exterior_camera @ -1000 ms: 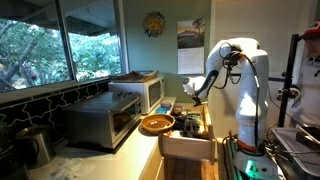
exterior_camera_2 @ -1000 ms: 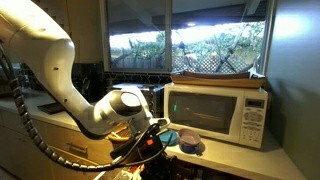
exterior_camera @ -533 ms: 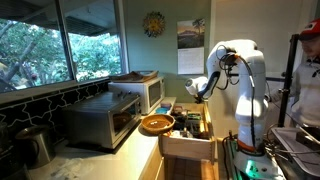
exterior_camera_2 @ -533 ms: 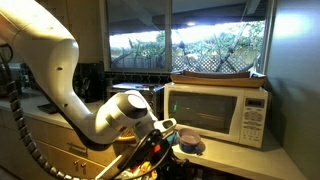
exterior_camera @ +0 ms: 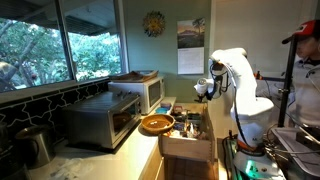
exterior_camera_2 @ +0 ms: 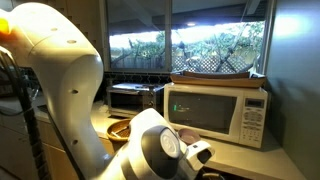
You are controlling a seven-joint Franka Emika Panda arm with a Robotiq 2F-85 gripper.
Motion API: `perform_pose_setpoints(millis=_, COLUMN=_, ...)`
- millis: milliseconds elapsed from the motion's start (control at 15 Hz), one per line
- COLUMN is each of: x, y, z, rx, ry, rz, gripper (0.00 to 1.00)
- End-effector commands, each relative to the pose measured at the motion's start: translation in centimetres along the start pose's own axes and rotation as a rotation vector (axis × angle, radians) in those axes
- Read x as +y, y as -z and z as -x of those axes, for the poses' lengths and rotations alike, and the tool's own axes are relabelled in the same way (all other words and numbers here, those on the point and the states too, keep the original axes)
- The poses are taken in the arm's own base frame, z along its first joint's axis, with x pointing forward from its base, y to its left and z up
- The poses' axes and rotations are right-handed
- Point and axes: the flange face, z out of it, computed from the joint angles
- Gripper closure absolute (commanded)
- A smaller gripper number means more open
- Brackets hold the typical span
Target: Pick up the marker on the right side of the basket and put it in the drawer
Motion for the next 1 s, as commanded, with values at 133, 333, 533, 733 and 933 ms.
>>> perform_pose_setpoints(millis=133, x=1.2, y=-3.2, z=2.0, rx=0.030, ry=-0.031, rz=-0.032, gripper=0.81)
perform_pose_setpoints(millis=333, x=0.1, y=-5.2, z=3.3, rx=-0.018, ry=-0.048, rz=-0.053, gripper=0.95)
perform_pose_setpoints(millis=533, x=2.2, y=-5.6, z=1.5, rx=0.020, ry=0.067, rz=0.004, gripper=0.95)
perform_pose_setpoints(millis=733, x=3.3, y=-6.4, z=0.5, rx=0.081, ry=0.225, rz=0.020, gripper=0.95)
perform_pose_setpoints(millis=933, x=2.2, y=-7.7, z=-0.6, rx=0.156, ry=0.330, rz=-0.005, gripper=0.95)
